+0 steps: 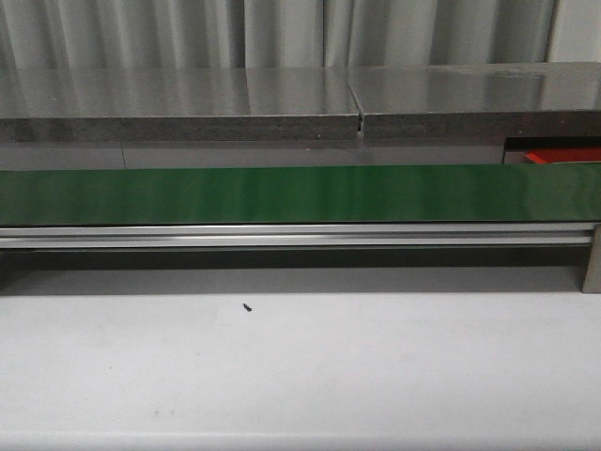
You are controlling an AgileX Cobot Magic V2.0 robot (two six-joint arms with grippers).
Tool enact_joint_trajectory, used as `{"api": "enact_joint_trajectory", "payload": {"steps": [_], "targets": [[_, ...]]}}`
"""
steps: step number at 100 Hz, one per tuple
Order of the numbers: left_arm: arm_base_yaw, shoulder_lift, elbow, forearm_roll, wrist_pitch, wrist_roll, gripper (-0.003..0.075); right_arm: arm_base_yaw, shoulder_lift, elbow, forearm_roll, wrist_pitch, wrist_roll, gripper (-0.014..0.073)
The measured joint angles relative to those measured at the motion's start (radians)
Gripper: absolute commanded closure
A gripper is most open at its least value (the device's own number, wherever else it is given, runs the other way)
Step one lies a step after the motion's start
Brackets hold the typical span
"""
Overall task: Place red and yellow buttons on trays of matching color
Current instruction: 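Reach the left gripper down toward the yellow buttons in the pile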
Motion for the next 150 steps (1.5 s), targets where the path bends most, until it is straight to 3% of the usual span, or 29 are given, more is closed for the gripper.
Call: {"api": "enact_joint_trajectory", "payload": {"steps": [39, 136, 150], "targets": [[0.000, 0.320, -0.260, -0.011, 0.056, -0.010, 0.0185, 0.000, 0.000, 0.000, 0.000, 0.000, 0.000, 0.0662], [0.000, 0.495, -0.277, -0.081, -0.155, -0.041, 0.0185, 0.000, 0.000, 0.000, -0.002, 0.000, 0.000, 0.0662], [0.000, 0.495, -0.277, -0.085, -0.172, -0.041, 0.0239, 0.000, 0.000, 0.000, -0.002, 0.000, 0.000, 0.0662]]}}
